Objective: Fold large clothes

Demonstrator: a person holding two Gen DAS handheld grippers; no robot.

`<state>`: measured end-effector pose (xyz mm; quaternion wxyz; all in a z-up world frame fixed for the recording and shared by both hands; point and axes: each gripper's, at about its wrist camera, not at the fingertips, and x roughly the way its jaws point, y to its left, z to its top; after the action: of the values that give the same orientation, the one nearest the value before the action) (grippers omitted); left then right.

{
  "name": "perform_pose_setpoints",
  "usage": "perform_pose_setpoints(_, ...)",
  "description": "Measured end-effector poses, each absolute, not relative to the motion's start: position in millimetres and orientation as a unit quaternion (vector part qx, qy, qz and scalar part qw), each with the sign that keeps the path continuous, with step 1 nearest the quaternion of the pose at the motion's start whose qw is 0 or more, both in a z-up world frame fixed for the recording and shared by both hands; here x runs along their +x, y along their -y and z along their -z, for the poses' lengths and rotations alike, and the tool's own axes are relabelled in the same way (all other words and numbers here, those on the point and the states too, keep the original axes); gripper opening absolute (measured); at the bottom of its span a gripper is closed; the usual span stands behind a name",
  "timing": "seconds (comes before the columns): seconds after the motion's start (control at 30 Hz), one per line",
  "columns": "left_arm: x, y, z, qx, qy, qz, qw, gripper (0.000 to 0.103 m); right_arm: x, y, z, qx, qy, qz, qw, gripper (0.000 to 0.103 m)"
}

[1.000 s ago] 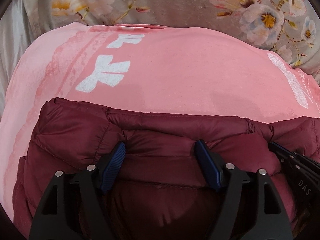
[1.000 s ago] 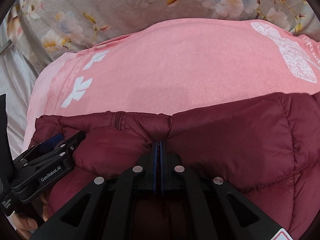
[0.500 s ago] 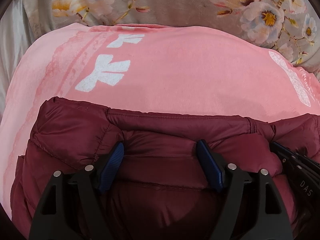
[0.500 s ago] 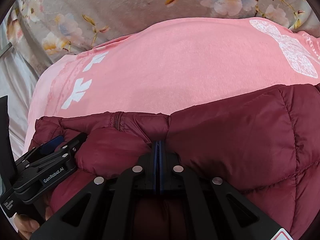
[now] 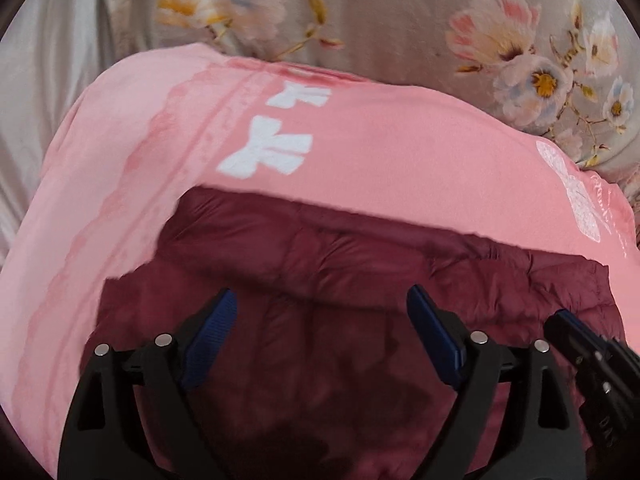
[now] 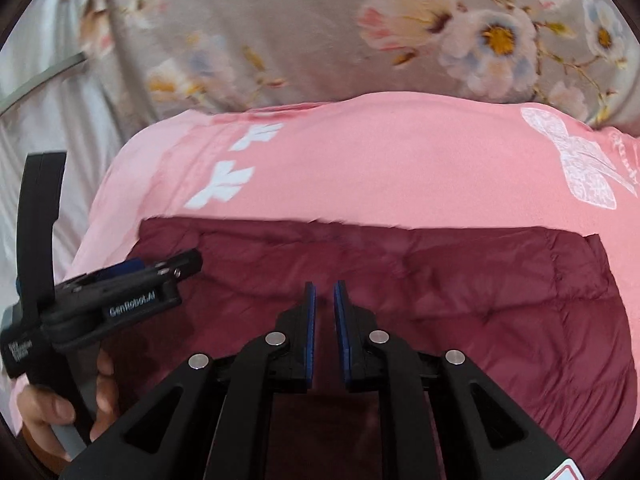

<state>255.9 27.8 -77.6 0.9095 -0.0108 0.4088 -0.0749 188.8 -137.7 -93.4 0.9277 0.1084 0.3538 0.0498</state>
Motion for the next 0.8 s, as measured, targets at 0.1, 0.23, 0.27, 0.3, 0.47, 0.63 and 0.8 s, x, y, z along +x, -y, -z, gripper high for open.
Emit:
perform_pose_setpoints(0.1, 244, -48, 88, -0.012, -0.414, 0.058, 0.909, 0.085, 186, 124, 115, 0.118, -0.38, -0.052, 0.916, 0.012)
perform_pose_setpoints(0.23, 234, -58, 104, 0.003, -0.404, 0.048, 0.914, 0.086, 181, 115, 132, 0.106, -0.371, -0.037, 0.922, 0.011)
perform_pose_setpoints(0.27, 233, -57, 106, 0.006, -0.4, 0.047, 0.915, 0.086, 180, 113, 134, 0.098, -0.369, -0.034, 0.924, 0.011)
perform_pose_setpoints(0.3, 232, -54, 110, 0.015, -0.393, 0.043, 0.918, 0.088, 180, 111, 135, 0.094, -0.368, -0.032, 0.924, 0.011)
perform_pose_setpoints(0.47, 232, -52, 115, 0.025, -0.394, 0.035, 0.918, 0.09, 182, 114, 139, 0.098, -0.37, -0.033, 0.923, 0.011)
perform_pose_setpoints(0.63, 217, -62, 108, 0.016, -0.4, 0.039, 0.916, 0.09, 147, 114, 127, 0.128, -0.363, -0.033, 0.922, 0.012)
perform_pose_setpoints(0.8, 175, -89, 92, -0.005, -0.406, 0.044, 0.913, 0.09, 106, 99, 130, 0.1, -0.364, -0.045, 0.925, 0.011)
